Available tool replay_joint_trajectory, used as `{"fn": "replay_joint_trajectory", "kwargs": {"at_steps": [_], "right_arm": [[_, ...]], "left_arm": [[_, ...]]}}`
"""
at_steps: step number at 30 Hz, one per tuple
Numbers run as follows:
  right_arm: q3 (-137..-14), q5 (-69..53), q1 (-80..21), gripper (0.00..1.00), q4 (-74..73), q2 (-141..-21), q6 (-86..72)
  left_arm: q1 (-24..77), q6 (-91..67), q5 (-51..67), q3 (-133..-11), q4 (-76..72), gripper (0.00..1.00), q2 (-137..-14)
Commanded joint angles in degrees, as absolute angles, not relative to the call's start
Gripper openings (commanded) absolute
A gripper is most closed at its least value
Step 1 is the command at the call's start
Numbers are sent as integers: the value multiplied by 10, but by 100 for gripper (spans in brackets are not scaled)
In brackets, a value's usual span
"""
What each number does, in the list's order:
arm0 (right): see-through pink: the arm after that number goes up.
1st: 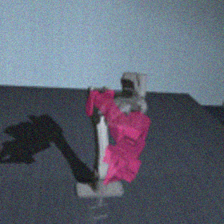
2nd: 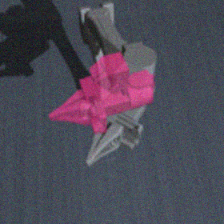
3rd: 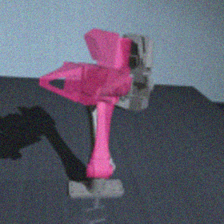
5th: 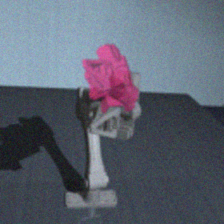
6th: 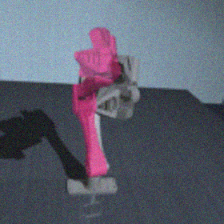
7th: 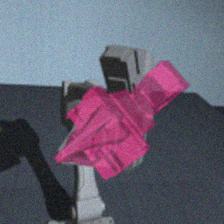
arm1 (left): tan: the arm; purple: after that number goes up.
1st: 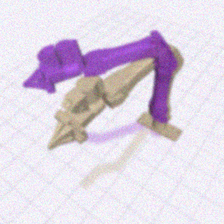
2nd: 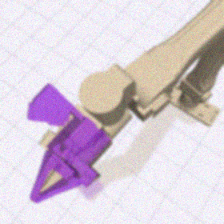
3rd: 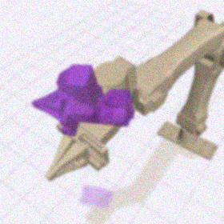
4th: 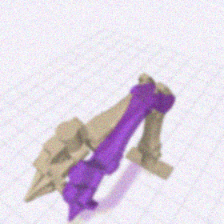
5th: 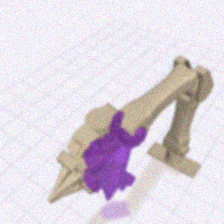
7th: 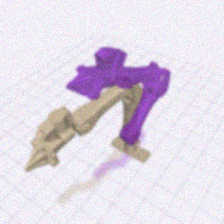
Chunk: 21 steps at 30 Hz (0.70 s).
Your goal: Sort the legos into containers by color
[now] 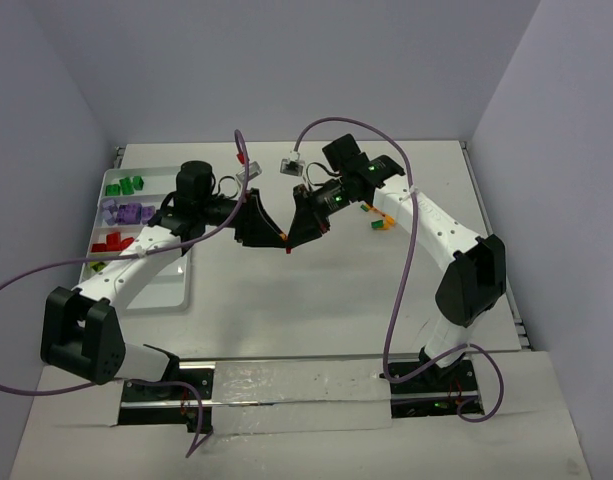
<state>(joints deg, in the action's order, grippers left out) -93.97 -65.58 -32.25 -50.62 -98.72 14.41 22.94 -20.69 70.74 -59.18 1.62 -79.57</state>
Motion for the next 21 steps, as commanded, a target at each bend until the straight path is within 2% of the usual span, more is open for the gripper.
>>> {"fn": "replay_joint_trajectory", "kwargs": {"at_steps": [1,4,6,7,9,12,14,16,21], "right_arm": [[-960,-665,-328,0,-502,-963,142],[-960,-664,-326,0,-502,-963,141],[-960,-665,-325,0,-502,-963,140],[-960,-666,-322,0,-502,-963,140],[-962,-672,-315,0,-501,-963,137],[-969,-679,-297,0,-500,-962,131],[-976,-683,-284,0,-500,-962,126],[-978,-684,-277,0,-498,-962,122],[-977,-661,-270,0,-479,-966,102]], "left_arm": [[233,-200,709,-614,-12,34,-796],[232,-179,712,-615,16,19,-791],[231,-152,712,-617,53,13,-787],[229,-130,708,-617,79,6,-784],[227,-97,705,-616,119,1,-779],[206,-8,685,-612,201,0,-769],[162,101,655,-619,321,0,-766],[127,147,646,-625,366,0,-767],[-26,332,526,-686,616,0,-806]]}}
